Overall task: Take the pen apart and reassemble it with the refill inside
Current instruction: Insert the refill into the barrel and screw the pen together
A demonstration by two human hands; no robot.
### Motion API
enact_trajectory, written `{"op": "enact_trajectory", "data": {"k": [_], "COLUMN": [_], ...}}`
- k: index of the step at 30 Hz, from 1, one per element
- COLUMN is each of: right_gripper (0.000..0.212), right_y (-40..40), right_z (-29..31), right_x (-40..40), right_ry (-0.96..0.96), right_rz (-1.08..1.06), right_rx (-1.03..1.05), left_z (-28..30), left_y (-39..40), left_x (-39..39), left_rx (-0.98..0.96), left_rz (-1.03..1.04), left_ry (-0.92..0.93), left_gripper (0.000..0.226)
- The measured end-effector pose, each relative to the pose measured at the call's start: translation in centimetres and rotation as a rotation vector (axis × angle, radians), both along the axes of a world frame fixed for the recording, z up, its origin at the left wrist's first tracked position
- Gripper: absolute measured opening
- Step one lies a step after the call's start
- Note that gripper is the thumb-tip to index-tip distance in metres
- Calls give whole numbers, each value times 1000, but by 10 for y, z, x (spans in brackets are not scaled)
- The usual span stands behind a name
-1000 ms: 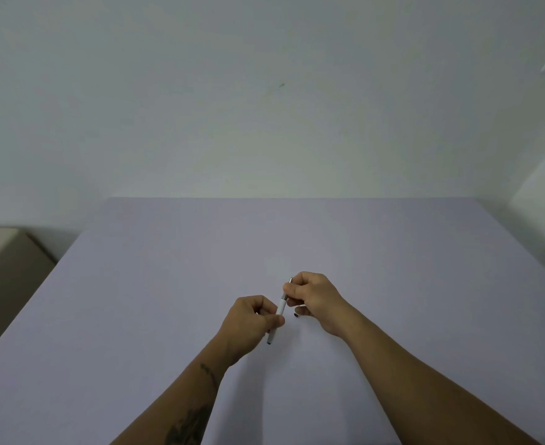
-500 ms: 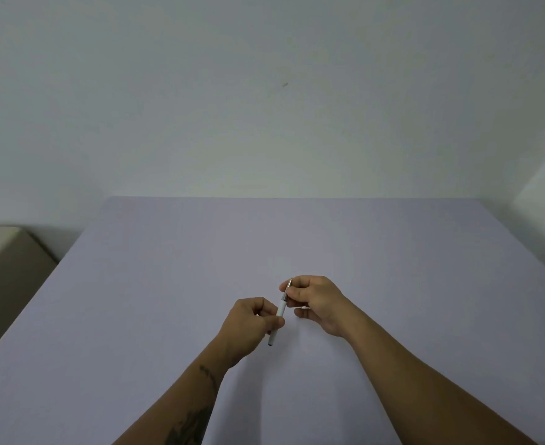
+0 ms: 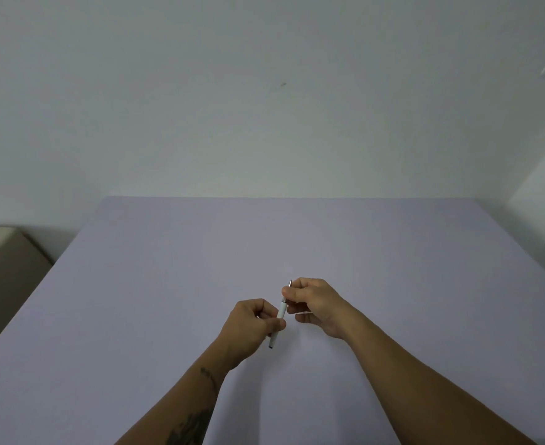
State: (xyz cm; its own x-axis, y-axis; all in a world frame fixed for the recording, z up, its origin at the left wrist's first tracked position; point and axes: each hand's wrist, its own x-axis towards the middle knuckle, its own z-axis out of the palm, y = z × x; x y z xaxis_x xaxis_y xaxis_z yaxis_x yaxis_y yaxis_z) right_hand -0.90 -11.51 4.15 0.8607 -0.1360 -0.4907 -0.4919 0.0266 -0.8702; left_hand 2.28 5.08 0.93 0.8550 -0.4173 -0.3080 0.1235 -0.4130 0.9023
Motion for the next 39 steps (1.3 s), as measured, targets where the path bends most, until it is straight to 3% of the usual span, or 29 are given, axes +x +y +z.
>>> {"op": "enact_trajectory", "data": {"k": [4, 10, 19, 26, 32, 39], "right_gripper": [18, 9, 21, 20, 13, 24], "right_y": [-4, 1, 5, -4, 3, 3], "right_z": [0, -2, -5, -1, -3, -6], "right_x": [0, 4, 6, 6, 10, 12], "right_ry": [-3, -23, -58, -35, -47, -50], "right_rz": [-1, -30, -45, -17, -49, -58], "right_rx": [81, -29, -114, 90, -14, -55], "left_z": [0, -1, -1, -1, -4, -6], "left_y": [2, 1, 0, 1, -1, 0], "left_x": [1, 1, 2, 7, 6, 10], "left_rx": [2, 11, 1, -22, 11, 27], "left_rz": [11, -6, -20, -15, -11, -23], "left_ry": [9, 13, 5, 3, -13, 11], "left_gripper": [10, 12, 6, 6, 10, 12]}}
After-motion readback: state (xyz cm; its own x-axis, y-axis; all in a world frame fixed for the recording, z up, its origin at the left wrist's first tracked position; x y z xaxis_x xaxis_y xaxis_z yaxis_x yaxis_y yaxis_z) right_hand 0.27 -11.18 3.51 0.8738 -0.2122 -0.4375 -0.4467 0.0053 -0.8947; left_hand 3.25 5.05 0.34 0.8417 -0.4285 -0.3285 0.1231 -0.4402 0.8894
